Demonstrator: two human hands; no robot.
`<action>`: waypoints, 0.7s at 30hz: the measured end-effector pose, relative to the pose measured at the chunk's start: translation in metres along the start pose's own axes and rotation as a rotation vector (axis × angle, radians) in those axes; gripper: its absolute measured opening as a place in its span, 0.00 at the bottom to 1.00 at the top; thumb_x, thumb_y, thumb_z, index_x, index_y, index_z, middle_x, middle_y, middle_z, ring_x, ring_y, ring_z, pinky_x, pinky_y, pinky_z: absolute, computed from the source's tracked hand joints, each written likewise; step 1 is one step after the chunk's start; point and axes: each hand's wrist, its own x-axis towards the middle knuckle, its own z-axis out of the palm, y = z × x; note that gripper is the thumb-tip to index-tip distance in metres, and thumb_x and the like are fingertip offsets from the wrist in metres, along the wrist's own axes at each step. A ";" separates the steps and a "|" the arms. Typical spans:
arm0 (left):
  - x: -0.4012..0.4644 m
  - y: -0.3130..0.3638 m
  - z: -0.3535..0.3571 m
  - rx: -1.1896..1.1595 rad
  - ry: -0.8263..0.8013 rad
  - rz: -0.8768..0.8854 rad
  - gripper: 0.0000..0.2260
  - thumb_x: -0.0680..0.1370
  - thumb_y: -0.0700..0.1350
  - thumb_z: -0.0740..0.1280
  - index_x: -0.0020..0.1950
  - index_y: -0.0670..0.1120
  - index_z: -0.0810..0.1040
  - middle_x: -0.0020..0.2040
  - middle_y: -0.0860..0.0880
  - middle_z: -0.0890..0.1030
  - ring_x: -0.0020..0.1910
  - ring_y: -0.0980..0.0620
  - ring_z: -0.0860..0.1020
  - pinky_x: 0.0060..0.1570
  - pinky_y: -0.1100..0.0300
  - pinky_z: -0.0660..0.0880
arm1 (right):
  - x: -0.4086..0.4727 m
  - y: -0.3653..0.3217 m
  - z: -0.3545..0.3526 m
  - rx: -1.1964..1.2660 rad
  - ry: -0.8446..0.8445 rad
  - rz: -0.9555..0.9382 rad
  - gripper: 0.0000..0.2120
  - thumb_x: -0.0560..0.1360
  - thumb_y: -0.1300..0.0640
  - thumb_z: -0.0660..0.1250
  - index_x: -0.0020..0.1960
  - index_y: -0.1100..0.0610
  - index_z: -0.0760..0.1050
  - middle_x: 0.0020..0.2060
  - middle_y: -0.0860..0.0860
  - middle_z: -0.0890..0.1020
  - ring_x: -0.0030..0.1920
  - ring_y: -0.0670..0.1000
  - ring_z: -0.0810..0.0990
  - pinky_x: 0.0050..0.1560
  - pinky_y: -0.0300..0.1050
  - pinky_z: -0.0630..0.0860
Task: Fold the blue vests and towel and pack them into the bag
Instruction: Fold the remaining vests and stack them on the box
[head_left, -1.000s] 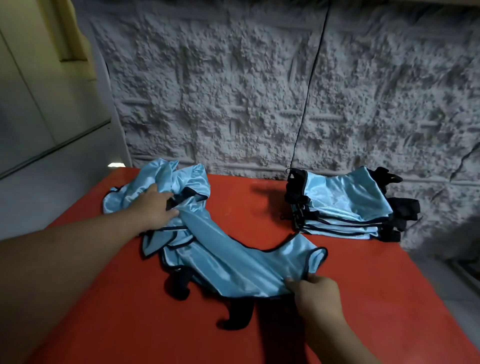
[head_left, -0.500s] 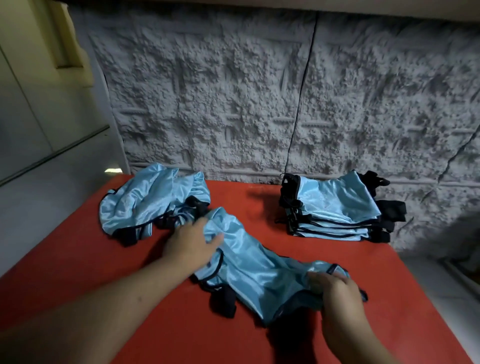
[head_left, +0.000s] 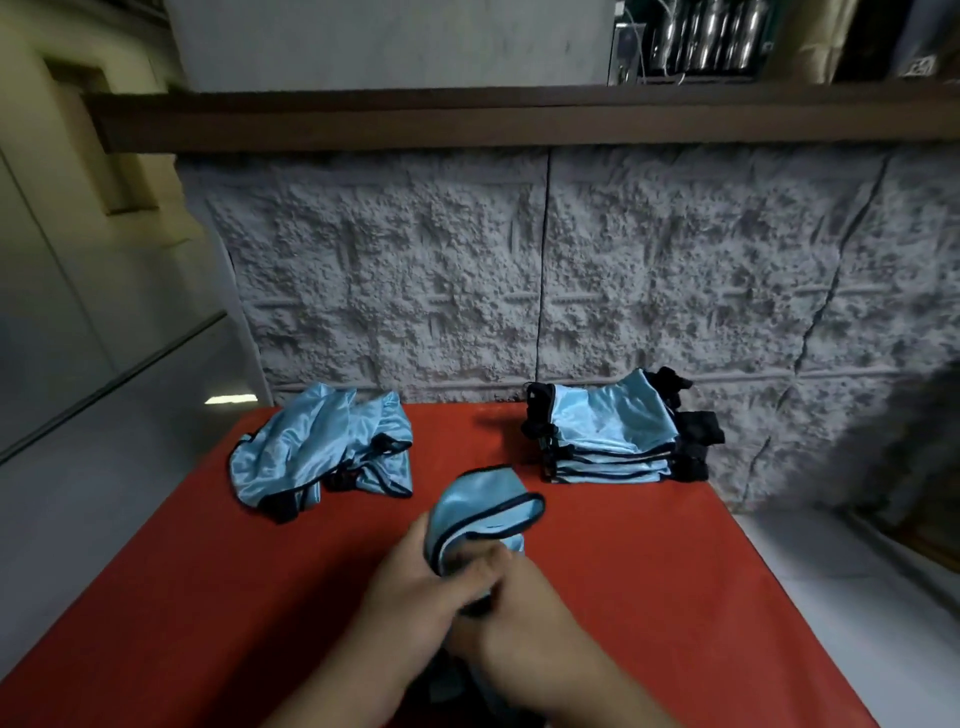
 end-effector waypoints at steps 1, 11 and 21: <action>-0.009 -0.001 -0.003 -0.122 0.039 -0.034 0.18 0.69 0.46 0.78 0.56 0.42 0.82 0.51 0.39 0.86 0.51 0.42 0.84 0.50 0.53 0.80 | -0.005 -0.003 0.004 -0.068 -0.098 -0.011 0.20 0.66 0.71 0.64 0.55 0.60 0.81 0.50 0.55 0.84 0.52 0.48 0.84 0.53 0.47 0.81; -0.024 -0.022 -0.052 -0.176 -0.163 -0.154 0.31 0.67 0.54 0.81 0.66 0.45 0.77 0.58 0.38 0.83 0.54 0.42 0.83 0.48 0.50 0.79 | -0.006 0.006 0.005 -0.317 -0.088 -0.086 0.33 0.67 0.75 0.57 0.67 0.55 0.78 0.69 0.49 0.76 0.69 0.33 0.69 0.69 0.32 0.66; 0.004 -0.011 -0.070 -0.519 0.065 -0.112 0.19 0.74 0.40 0.64 0.63 0.34 0.79 0.60 0.32 0.81 0.59 0.35 0.81 0.57 0.44 0.79 | 0.016 0.024 -0.022 -0.016 0.474 0.152 0.25 0.69 0.76 0.64 0.54 0.50 0.83 0.46 0.49 0.86 0.45 0.47 0.84 0.40 0.38 0.76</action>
